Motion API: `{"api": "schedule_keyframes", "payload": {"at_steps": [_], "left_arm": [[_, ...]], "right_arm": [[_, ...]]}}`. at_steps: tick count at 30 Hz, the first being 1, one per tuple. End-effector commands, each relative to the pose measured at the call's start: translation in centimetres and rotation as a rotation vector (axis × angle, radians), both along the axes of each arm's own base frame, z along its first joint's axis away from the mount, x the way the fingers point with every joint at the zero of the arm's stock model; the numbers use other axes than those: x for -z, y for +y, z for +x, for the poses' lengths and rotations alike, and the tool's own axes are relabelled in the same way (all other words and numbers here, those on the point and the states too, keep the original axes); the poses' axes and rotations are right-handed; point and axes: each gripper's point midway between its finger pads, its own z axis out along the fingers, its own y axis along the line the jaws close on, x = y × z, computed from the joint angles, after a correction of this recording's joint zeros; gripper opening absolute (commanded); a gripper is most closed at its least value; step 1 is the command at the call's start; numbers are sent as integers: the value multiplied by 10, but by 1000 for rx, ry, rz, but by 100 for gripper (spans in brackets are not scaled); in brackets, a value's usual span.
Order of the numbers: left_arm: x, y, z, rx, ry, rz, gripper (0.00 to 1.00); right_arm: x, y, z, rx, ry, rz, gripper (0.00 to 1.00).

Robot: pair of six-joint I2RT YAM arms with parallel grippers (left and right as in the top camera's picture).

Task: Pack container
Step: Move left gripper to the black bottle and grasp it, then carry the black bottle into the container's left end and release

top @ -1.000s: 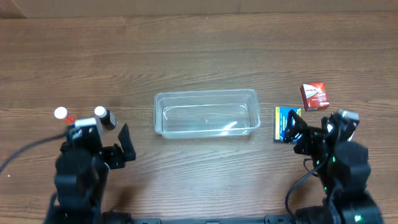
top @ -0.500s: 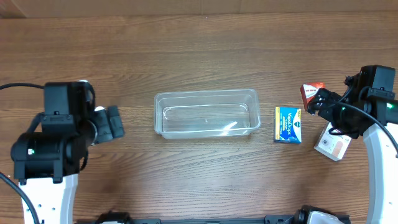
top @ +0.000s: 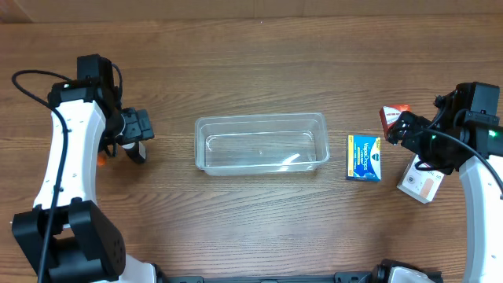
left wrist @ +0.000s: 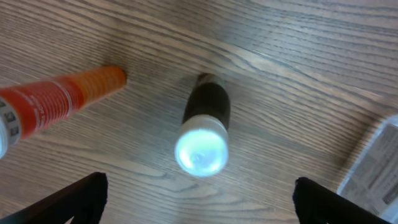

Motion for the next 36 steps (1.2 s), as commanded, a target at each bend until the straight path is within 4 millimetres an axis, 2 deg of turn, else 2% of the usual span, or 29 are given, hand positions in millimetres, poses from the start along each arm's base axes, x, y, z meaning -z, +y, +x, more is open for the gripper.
{"api": "schedule_keyframes", "payload": {"at_steps": [1,3,6,7,9,10,13,16,19,20,21,22,24,25,27,28,29,30,33,36], "left_arm": [[10,4,11,40,16,-8,93],[27,3,10,39,65,-20,93],[39,4,13,39,87,-24,89],[39,4,14,39,84,-23,83],[39,4,14,38,85,-23,59],[39,4,13,39,88,-23,53],[39,4,10,39,99,-22,45],[39,8,9,38,105,2,27],[39,7,8,37,111,1,19],[38,7,7,37,114,0,14],[34,7,9,24,107,-3,4],[29,7,10,3,100,-3,4],[5,3,18,-16,60,-6,4],[-15,-7,25,4,17,-21,4],[-63,-40,38,79,-100,-67,4],[-94,-68,41,139,-181,-100,4],[-111,-87,41,178,-229,-110,4],[-129,-130,32,231,-273,-141,4],[-118,-176,14,282,-213,-172,4],[-95,-197,4,279,-139,-179,4]], "right_arm": [[-12,-1,6,-11,-41,-10,100],[-12,-1,6,-11,-41,-10,100],[-12,-1,6,-11,-41,-10,100],[-12,-1,6,-11,-40,-10,100],[-12,-1,6,-11,-41,-10,100],[-12,-1,6,-11,-41,-10,100],[-12,-1,6,-11,-40,-10,100],[-12,-1,6,-11,-40,-10,100],[-12,-1,6,-11,-40,-10,100],[-12,-1,6,-11,-40,-10,100],[-12,-1,6,-11,-41,-10,100],[-12,-1,6,-11,-41,-10,100],[-12,-1,6,-11,-40,-10,100],[-12,-1,6,-11,-41,-10,100],[-12,-1,6,-11,-41,-10,100],[-12,-1,6,-11,-41,-10,100],[-12,-1,6,-11,-41,-10,100],[-12,-1,6,-11,-41,-10,100],[-12,-1,6,-11,-41,-10,100],[-12,-1,6,-11,-41,-9,100]]}}
